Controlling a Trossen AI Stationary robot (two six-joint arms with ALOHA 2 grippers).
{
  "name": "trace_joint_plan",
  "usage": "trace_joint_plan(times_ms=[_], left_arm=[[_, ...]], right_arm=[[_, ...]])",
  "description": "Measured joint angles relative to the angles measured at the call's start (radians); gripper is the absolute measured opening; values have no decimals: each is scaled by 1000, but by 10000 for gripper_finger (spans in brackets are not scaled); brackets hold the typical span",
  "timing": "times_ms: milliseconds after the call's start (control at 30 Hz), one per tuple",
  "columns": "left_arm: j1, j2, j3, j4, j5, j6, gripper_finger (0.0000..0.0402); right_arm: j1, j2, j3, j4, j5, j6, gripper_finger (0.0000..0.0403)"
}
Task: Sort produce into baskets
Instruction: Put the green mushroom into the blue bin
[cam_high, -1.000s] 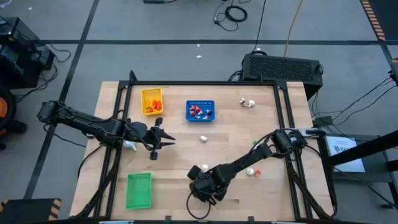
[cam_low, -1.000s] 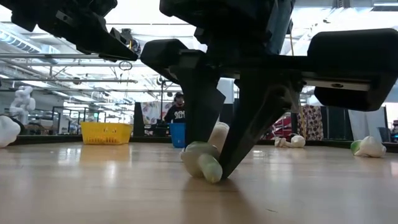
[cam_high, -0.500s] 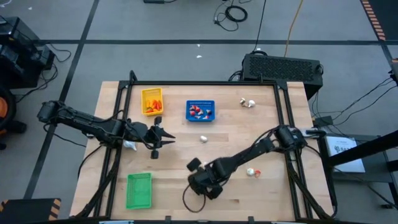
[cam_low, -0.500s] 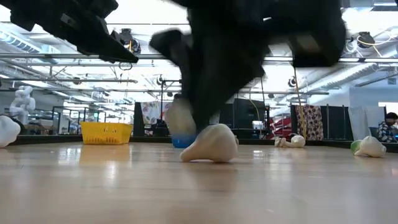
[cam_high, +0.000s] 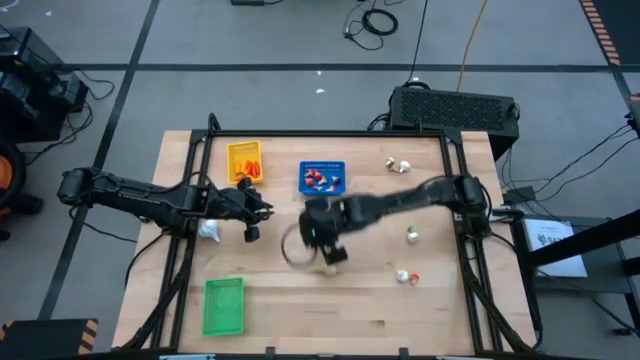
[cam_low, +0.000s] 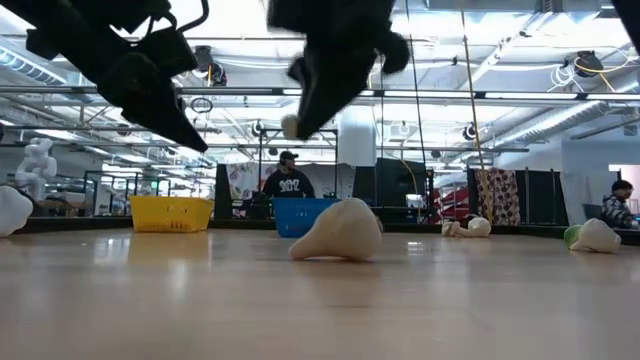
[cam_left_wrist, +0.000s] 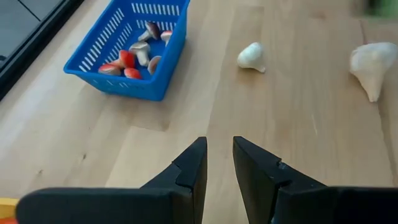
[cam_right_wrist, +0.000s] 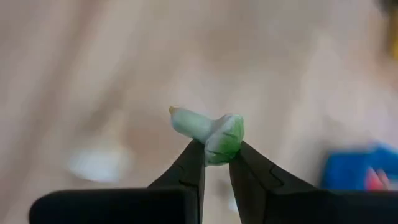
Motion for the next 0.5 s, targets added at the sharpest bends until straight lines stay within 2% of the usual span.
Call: trace_joint_plan(times_ms=[300, 500], left_arm=[[-1, 0, 0, -1, 4, 1, 86], [-1, 0, 0, -14, 5, 12, 86]], right_arm=[[-290, 19, -2, 8, 1, 29, 52], [-410, 23, 0, 0, -3, 69, 59]])
